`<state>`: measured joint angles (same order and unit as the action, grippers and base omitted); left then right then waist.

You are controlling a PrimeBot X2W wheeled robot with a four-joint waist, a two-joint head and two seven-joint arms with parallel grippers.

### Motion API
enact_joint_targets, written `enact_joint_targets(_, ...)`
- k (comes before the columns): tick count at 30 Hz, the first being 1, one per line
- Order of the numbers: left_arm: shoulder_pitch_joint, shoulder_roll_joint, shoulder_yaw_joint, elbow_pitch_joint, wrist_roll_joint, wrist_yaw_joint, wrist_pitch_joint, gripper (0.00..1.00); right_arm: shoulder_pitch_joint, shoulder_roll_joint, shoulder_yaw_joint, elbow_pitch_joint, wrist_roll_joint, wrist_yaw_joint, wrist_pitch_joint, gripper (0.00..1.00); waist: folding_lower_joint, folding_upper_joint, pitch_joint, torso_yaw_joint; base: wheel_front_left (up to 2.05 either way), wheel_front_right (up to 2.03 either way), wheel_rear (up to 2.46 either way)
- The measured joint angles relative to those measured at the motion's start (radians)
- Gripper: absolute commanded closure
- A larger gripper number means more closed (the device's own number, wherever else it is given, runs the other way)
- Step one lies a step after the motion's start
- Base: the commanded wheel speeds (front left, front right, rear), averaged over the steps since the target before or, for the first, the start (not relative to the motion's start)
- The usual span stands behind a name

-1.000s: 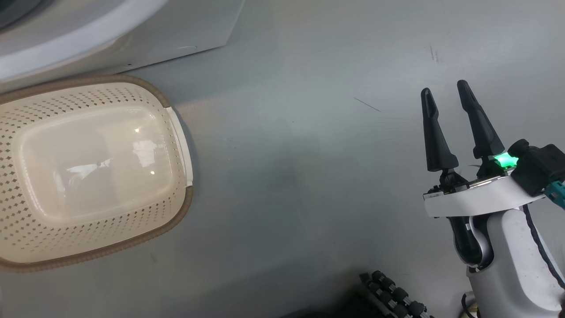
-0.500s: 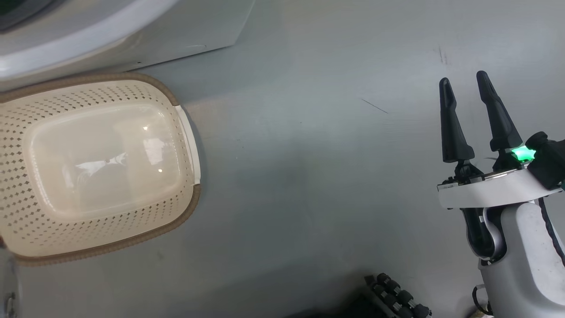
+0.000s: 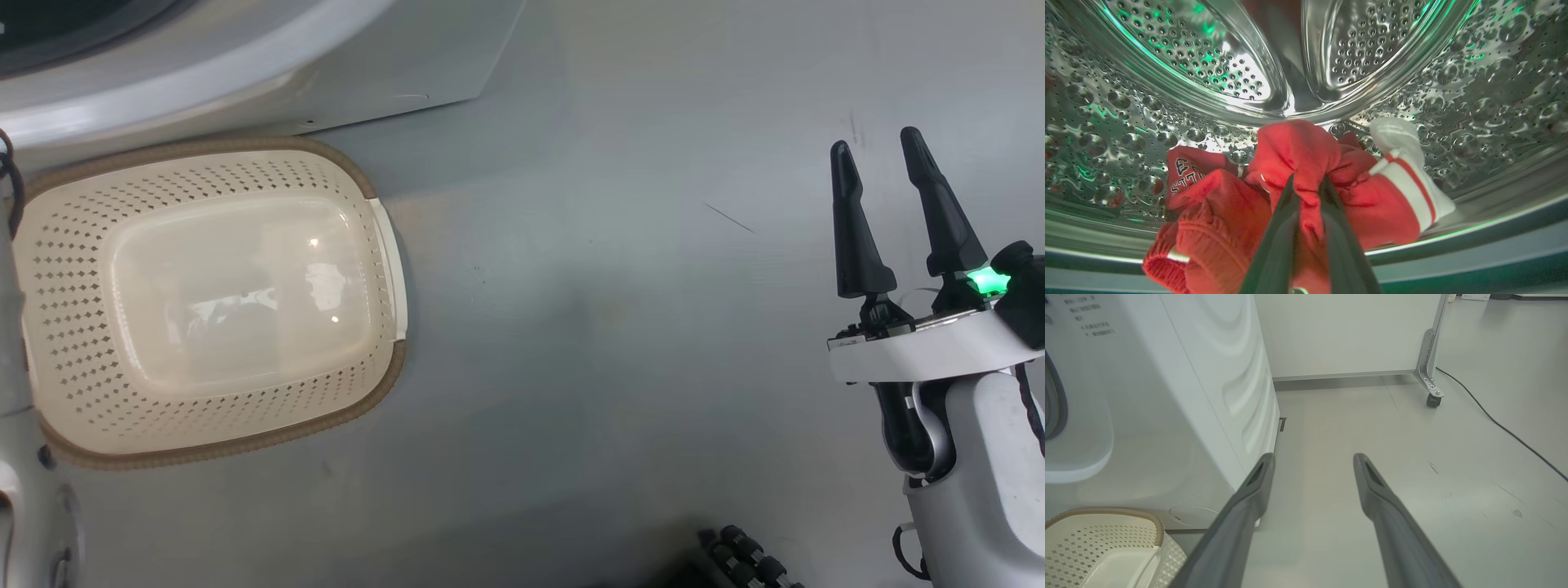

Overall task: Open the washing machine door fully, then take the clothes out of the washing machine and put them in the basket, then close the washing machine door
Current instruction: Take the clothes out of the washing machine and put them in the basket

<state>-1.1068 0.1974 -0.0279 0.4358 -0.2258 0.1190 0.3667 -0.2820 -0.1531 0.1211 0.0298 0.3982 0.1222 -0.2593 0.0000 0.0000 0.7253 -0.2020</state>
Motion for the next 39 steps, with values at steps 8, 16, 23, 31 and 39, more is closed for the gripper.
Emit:
enact_joint_targets(8, 0.079, -0.051, 0.035, -0.068, -0.002, 0.000, -0.138, 1.00, 0.007, -0.015, -0.015, -0.001, -0.014, 0.000, 0.000, 0.00, 0.0000, 0.0000, -0.034, 0.032, 0.00, 0.00, 0.00)
enact_joint_targets(16, 0.209, -0.116, 0.056, -0.132, -0.012, 0.000, -0.280, 1.00, 0.040, -0.034, -0.026, 0.000, -0.032, 0.000, 0.000, 0.00, 0.0000, 0.0000, -0.082, 0.068, 0.00, 0.00, 0.00)
enact_joint_targets(23, 0.321, -0.145, 0.056, -0.192, -0.017, 0.000, -0.392, 1.00, 0.078, -0.037, -0.026, 0.002, -0.043, 0.000, 0.000, 0.00, 0.0000, 0.0000, -0.135, 0.101, 0.00, 0.00, 0.00)
enact_joint_targets(31, 0.435, -0.154, 0.037, -0.277, -0.019, 0.000, -0.495, 1.00, 0.121, -0.040, -0.024, 0.006, -0.061, 0.000, 0.000, 0.00, 0.0000, 0.0000, -0.203, 0.139, 0.00, 0.00, 0.00)
enact_joint_targets(39, 0.542, -0.160, -0.007, -0.365, -0.019, 0.000, -0.537, 1.00, 0.169, -0.043, -0.023, 0.010, -0.077, 0.000, 0.000, 0.00, 0.0000, 0.0000, -0.269, 0.178, 0.00, 0.00, 0.00)
